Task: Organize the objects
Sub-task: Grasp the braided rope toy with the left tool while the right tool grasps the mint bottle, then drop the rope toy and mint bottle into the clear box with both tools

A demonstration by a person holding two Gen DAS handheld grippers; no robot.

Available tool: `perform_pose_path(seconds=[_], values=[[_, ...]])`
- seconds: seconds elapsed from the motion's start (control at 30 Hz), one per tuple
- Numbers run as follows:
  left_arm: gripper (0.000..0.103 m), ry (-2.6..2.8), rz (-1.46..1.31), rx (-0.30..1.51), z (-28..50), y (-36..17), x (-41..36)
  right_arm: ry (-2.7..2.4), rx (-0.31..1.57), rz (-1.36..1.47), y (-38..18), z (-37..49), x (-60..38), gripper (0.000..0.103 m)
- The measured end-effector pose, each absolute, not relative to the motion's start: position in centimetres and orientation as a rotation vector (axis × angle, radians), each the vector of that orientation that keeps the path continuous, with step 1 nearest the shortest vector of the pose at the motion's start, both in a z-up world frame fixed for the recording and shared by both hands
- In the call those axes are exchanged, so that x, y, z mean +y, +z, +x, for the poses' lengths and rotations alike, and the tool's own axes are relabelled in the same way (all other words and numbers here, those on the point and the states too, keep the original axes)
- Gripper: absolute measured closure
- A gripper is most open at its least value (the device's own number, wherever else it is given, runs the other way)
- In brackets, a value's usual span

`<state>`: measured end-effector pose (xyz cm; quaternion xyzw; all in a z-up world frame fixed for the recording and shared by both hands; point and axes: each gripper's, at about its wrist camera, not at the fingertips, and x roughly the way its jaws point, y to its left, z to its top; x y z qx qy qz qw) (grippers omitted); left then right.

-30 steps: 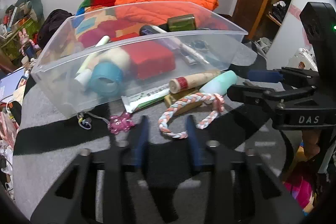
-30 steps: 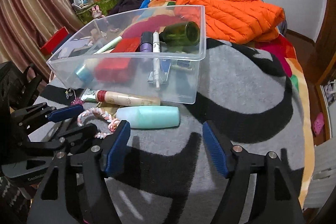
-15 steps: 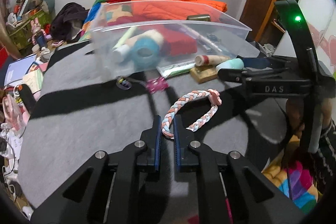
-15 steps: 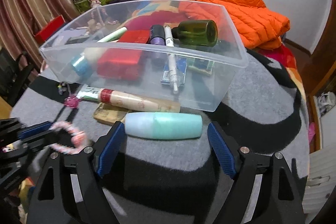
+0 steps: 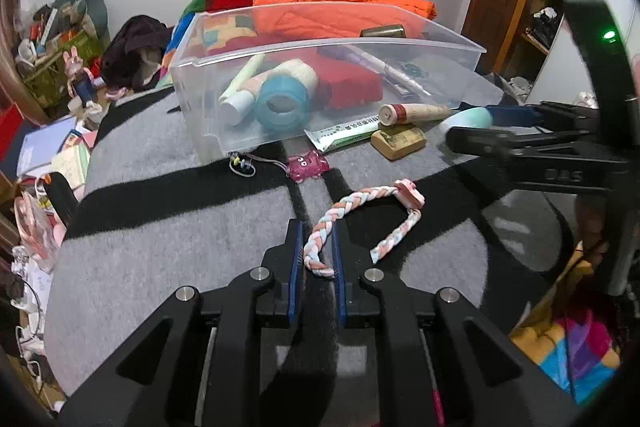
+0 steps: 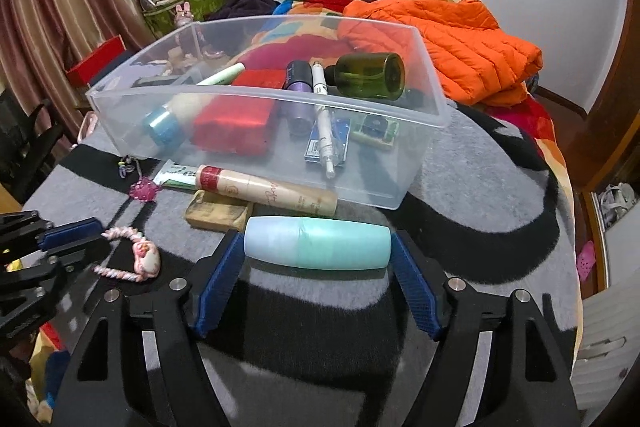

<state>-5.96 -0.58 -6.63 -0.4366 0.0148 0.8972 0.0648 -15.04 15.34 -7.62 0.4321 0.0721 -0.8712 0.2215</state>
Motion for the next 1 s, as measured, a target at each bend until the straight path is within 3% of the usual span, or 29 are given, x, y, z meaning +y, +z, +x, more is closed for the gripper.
perform_pose_path(seconds=[0.17,0.3,0.47,0.6,0.73,0.8,0.83,0.93,1.0], values=[[0.090,2.637,-1.360,-0.020,-7.0,-5.8,-0.7,-2.416,0.154,1.158,-6.4,-14.0,16.2,0.032],[0.077,2.563,-1.357,-0.164,-7.4,-5.0,-0.7,-2.433,0.112,1.122,-5.3,-13.5,17.1,0.032],[0.072,2.609,-1.314,-0.015,-6.9,-4.5,2.0,-2.456,0.086,1.075,-4.2,-13.0,17.8,0.032],[0.048,2.630,-1.273,0.094,-7.7,-4.7,4.2,-2.446,0.067,1.075,-4.1,-12.9,18.0,0.032],[0.044,2.625,-1.336,0.200,-9.3,-6.7,5.3,-2.443,0.059,1.082,-4.3,-12.6,18.3,0.032],[0.050,2.632,-1.302,0.130,-9.1,-6.8,4.6,-2.441,0.053,1.084,-4.4,-12.5,18.5,0.032],[0.065,2.639,-1.296,0.120,-9.0,-6.8,4.4,-2.441,0.051,1.082,-4.4,-12.5,18.6,0.032],[0.088,2.657,-1.298,0.095,-8.8,-6.7,3.5,-2.440,0.048,1.081,-4.5,-12.4,18.7,0.032],[0.088,2.661,-1.303,0.064,-8.8,-6.6,2.8,-2.439,0.044,1.081,-4.6,-12.5,18.6,0.032]])
